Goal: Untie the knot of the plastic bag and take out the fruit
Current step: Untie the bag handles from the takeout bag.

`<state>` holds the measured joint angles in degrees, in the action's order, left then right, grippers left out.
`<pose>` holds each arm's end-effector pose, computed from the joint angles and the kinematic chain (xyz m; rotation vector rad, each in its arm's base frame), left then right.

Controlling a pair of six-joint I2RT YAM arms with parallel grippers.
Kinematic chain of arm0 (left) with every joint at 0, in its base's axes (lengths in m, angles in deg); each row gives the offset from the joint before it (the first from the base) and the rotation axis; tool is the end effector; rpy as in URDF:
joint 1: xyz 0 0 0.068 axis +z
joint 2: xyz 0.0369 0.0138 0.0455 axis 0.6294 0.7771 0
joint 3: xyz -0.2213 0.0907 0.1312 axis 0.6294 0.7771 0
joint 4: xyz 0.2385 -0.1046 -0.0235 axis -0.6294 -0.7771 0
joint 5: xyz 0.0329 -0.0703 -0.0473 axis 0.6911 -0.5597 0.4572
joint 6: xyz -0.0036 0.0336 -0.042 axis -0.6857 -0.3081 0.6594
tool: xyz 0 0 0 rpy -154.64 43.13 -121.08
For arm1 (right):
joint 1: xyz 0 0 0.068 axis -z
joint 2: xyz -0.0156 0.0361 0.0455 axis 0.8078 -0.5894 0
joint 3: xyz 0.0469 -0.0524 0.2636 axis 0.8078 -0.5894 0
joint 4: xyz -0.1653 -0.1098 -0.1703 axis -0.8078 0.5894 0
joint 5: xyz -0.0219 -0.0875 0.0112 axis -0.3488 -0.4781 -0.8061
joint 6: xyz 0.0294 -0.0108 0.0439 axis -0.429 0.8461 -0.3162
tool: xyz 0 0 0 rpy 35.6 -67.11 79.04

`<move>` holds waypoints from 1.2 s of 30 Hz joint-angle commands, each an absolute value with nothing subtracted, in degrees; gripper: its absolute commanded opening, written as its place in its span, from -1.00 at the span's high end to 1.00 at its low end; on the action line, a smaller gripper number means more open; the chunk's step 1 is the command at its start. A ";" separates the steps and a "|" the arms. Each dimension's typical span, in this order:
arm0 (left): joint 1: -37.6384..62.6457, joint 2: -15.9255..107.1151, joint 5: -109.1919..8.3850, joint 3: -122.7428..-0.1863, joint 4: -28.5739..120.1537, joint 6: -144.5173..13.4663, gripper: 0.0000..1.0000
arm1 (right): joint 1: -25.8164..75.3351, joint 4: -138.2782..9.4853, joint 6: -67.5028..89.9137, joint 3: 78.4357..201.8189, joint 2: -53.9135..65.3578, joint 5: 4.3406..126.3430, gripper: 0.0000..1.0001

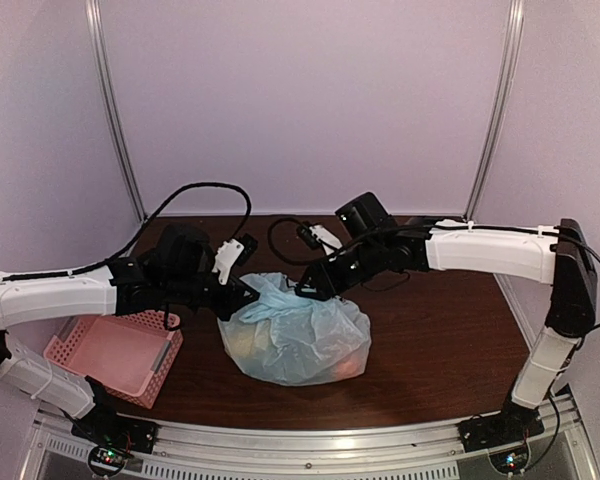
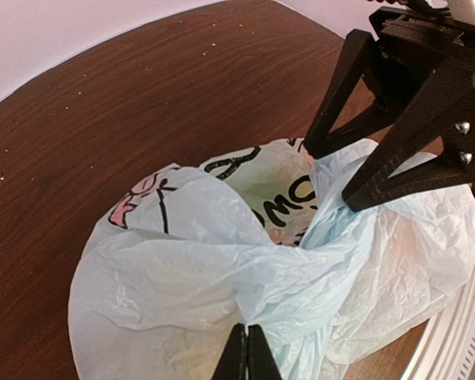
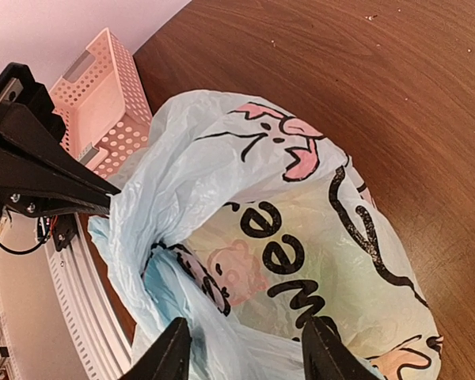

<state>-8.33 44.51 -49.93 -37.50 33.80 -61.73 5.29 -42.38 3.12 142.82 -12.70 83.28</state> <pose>0.1885 -0.2116 0.2494 0.7089 2.1863 -0.7425 0.2466 0.3030 0.2678 -0.9498 2.3067 1.0366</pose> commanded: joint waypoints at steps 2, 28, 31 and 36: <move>-7.93 43.50 -50.58 -37.01 36.13 -61.79 1.00 | 4.35 -41.84 3.68 144.74 -14.71 84.56 0.01; -6.77 41.82 -38.98 -36.58 33.36 -57.07 1.00 | 3.78 -46.10 -0.08 138.37 -6.21 73.76 1.00; -6.25 41.24 -38.34 -36.28 33.23 -56.04 1.00 | 3.95 -46.50 -0.82 136.93 -4.79 71.82 1.00; -5.42 40.18 -37.84 -35.40 33.29 -54.68 1.00 | 4.43 -47.42 -2.07 135.01 -2.91 70.05 1.00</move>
<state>-6.58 41.61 -40.25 -36.89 33.10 -56.75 4.02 -46.66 -0.42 137.03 -5.18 73.89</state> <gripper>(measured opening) 0.008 0.004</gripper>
